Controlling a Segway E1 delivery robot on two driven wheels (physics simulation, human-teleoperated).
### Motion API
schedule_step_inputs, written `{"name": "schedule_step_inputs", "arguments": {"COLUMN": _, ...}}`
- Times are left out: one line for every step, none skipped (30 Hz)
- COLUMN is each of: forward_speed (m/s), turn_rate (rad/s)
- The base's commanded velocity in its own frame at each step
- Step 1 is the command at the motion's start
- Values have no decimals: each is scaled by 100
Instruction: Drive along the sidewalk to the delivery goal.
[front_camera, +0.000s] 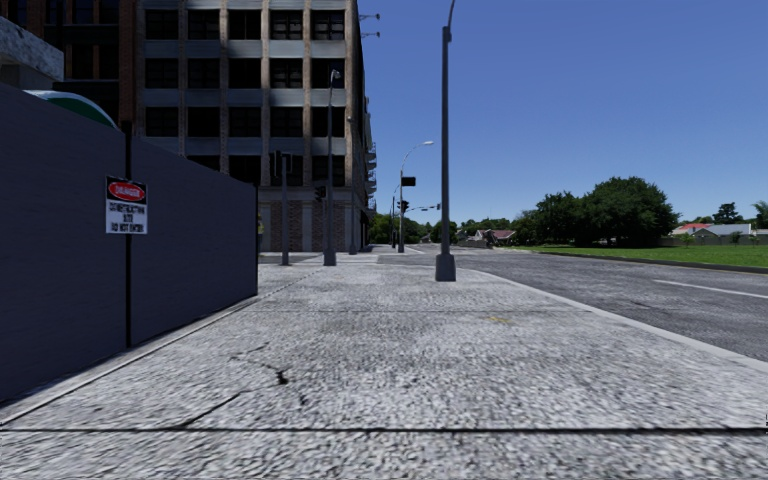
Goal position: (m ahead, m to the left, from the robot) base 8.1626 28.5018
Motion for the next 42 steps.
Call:
{"name": "schedule_step_inputs", "arguments": {"forward_speed": 200, "turn_rate": 0}}
{"name": "schedule_step_inputs", "arguments": {"forward_speed": 200, "turn_rate": 0}}
{"name": "schedule_step_inputs", "arguments": {"forward_speed": 200, "turn_rate": 0}}
{"name": "schedule_step_inputs", "arguments": {"forward_speed": 200, "turn_rate": 0}}
{"name": "schedule_step_inputs", "arguments": {"forward_speed": 200, "turn_rate": 0}}
{"name": "schedule_step_inputs", "arguments": {"forward_speed": 200, "turn_rate": 0}}
{"name": "schedule_step_inputs", "arguments": {"forward_speed": 200, "turn_rate": 0}}
{"name": "schedule_step_inputs", "arguments": {"forward_speed": 200, "turn_rate": 0}}
{"name": "schedule_step_inputs", "arguments": {"forward_speed": 200, "turn_rate": 0}}
{"name": "schedule_step_inputs", "arguments": {"forward_speed": 200, "turn_rate": 0}}
{"name": "schedule_step_inputs", "arguments": {"forward_speed": 200, "turn_rate": 0}}
{"name": "schedule_step_inputs", "arguments": {"forward_speed": 200, "turn_rate": 0}}
{"name": "schedule_step_inputs", "arguments": {"forward_speed": 200, "turn_rate": 0}}
{"name": "schedule_step_inputs", "arguments": {"forward_speed": 200, "turn_rate": 0}}
{"name": "schedule_step_inputs", "arguments": {"forward_speed": 200, "turn_rate": 0}}
{"name": "schedule_step_inputs", "arguments": {"forward_speed": 200, "turn_rate": 0}}
{"name": "schedule_step_inputs", "arguments": {"forward_speed": 200, "turn_rate": 0}}
{"name": "schedule_step_inputs", "arguments": {"forward_speed": 200, "turn_rate": 0}}
{"name": "schedule_step_inputs", "arguments": {"forward_speed": 200, "turn_rate": 0}}
{"name": "schedule_step_inputs", "arguments": {"forward_speed": 200, "turn_rate": 0}}
{"name": "schedule_step_inputs", "arguments": {"forward_speed": 200, "turn_rate": 0}}
{"name": "schedule_step_inputs", "arguments": {"forward_speed": 200, "turn_rate": 0}}
{"name": "schedule_step_inputs", "arguments": {"forward_speed": 200, "turn_rate": 0}}
{"name": "schedule_step_inputs", "arguments": {"forward_speed": 200, "turn_rate": 0}}
{"name": "schedule_step_inputs", "arguments": {"forward_speed": 200, "turn_rate": 0}}
{"name": "schedule_step_inputs", "arguments": {"forward_speed": 200, "turn_rate": 0}}
{"name": "schedule_step_inputs", "arguments": {"forward_speed": 200, "turn_rate": 0}}
{"name": "schedule_step_inputs", "arguments": {"forward_speed": 200, "turn_rate": 0}}
{"name": "schedule_step_inputs", "arguments": {"forward_speed": 200, "turn_rate": 0}}
{"name": "schedule_step_inputs", "arguments": {"forward_speed": 200, "turn_rate": 0}}
{"name": "schedule_step_inputs", "arguments": {"forward_speed": 200, "turn_rate": 0}}
{"name": "schedule_step_inputs", "arguments": {"forward_speed": 200, "turn_rate": 0}}
{"name": "schedule_step_inputs", "arguments": {"forward_speed": 200, "turn_rate": 0}}
{"name": "schedule_step_inputs", "arguments": {"forward_speed": 200, "turn_rate": 0}}
{"name": "schedule_step_inputs", "arguments": {"forward_speed": 200, "turn_rate": 0}}
{"name": "schedule_step_inputs", "arguments": {"forward_speed": 200, "turn_rate": 0}}
{"name": "schedule_step_inputs", "arguments": {"forward_speed": 200, "turn_rate": 0}}
{"name": "schedule_step_inputs", "arguments": {"forward_speed": 200, "turn_rate": 0}}
{"name": "schedule_step_inputs", "arguments": {"forward_speed": 200, "turn_rate": 0}}
{"name": "schedule_step_inputs", "arguments": {"forward_speed": 200, "turn_rate": 0}}
{"name": "schedule_step_inputs", "arguments": {"forward_speed": 200, "turn_rate": 0}}
{"name": "schedule_step_inputs", "arguments": {"forward_speed": 200, "turn_rate": 0}}
